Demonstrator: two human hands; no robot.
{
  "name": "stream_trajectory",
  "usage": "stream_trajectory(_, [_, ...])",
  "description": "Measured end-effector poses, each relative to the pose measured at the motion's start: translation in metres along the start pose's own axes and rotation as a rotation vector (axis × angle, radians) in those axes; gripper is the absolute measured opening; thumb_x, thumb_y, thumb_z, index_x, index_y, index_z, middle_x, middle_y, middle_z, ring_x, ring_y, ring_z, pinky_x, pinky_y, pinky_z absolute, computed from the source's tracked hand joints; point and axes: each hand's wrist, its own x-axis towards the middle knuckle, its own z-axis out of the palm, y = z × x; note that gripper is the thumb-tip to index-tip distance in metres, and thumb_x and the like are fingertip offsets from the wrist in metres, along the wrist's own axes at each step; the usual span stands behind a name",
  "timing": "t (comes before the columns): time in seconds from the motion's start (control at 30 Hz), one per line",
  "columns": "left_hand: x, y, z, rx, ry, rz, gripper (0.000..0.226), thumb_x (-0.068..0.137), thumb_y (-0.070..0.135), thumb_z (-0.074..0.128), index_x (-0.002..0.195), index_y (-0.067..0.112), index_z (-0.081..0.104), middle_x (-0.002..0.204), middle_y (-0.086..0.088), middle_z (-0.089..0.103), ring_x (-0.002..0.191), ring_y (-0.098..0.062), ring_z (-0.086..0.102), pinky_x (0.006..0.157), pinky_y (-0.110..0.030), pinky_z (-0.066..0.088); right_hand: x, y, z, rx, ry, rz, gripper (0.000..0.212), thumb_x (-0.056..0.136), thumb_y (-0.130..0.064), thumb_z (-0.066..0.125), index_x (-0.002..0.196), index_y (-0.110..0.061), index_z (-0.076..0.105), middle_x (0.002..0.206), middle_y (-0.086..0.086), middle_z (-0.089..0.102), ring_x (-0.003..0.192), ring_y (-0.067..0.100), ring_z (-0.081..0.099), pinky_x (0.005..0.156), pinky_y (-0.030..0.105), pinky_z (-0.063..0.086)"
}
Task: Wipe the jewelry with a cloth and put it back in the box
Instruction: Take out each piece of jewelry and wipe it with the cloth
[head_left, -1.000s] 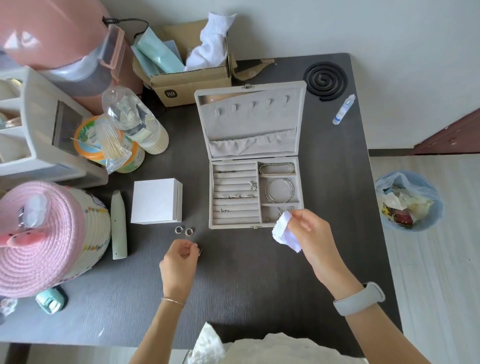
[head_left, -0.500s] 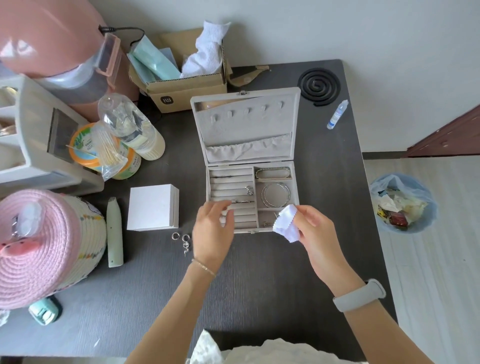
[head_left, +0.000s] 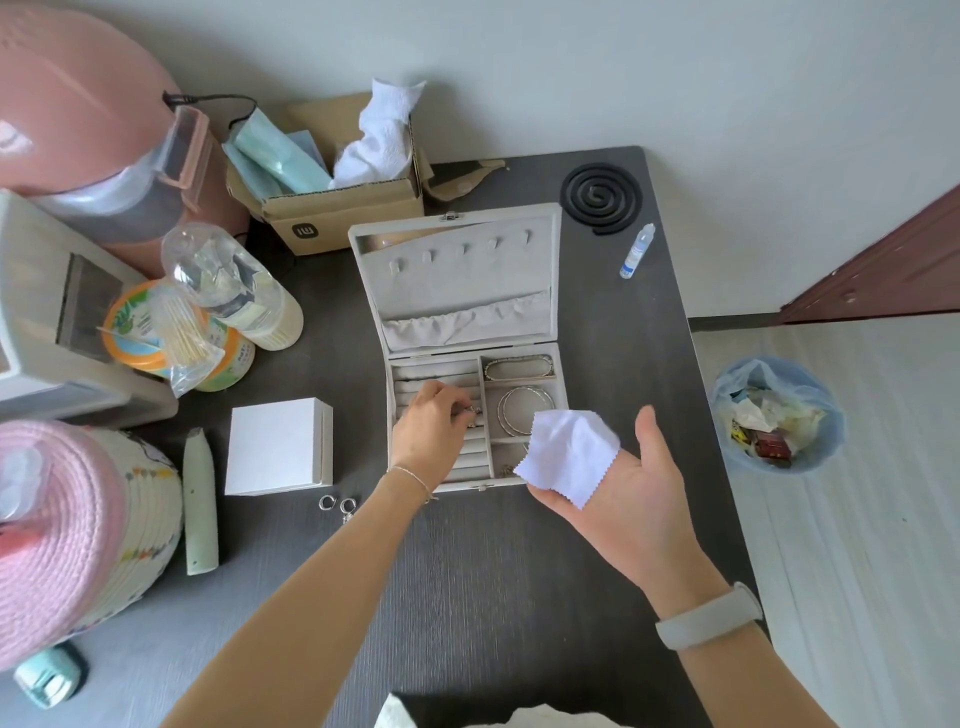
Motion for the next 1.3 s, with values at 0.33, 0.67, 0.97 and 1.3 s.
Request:
stream_trajectory(0.33, [-0.046,0.049,-0.045,-0.716,-0.092,-0.101,0.012,0.08,0.008,0.067,0.071,0.014,0.061,0.063,0.007,0.062,0.057,0.0,0.057,0.062,-0.011,0.046,0.009,0.0,0.015,-0.712,0.389,-0.275,0.033,0.098,-0.018,0.033,0.078,-0.027,0.058,0.076,-0.018,0.058,0.07,-0.015,0.058,0.062,0.0,0.04])
stream_trajectory(0.67, [-0.075,0.068,-0.047,-0.767,0.058,-0.184,0.02,0.079,0.011,0.068,0.064,0.024,0.064,0.08,-0.001,0.062,0.057,0.001,0.052,0.058,-0.009,0.041,0.001,0.007,0.026,-0.354,0.054,0.127,0.049,0.098,-0.031,0.028,0.094,-0.008,0.071,0.085,0.007,0.071,0.079,0.015,0.066,0.077,0.022,0.045])
stream_trajectory(0.97, [-0.082,0.065,-0.055,-0.684,0.092,-0.111,0.021,0.072,0.012,0.075,0.059,0.026,0.066,0.068,0.004,0.059,0.058,0.0,0.051,0.059,-0.013,0.041,0.005,0.004,0.022,-0.133,-0.086,0.246,0.035,0.078,0.009,0.026,0.088,0.012,0.059,0.118,0.026,0.056,0.101,0.025,0.06,0.1,0.037,0.033])
stream_trajectory(1.3, [-0.086,0.075,-0.077,-0.713,0.032,-0.066,0.017,0.07,0.013,0.075,0.059,0.024,0.068,0.069,0.003,0.057,0.058,-0.001,0.047,0.058,-0.01,0.037,0.005,0.0,0.021,-0.092,-0.204,0.24,0.063,0.067,0.006,0.031,0.128,-0.001,0.049,0.129,0.021,0.052,0.119,0.032,0.05,0.106,0.045,0.035])
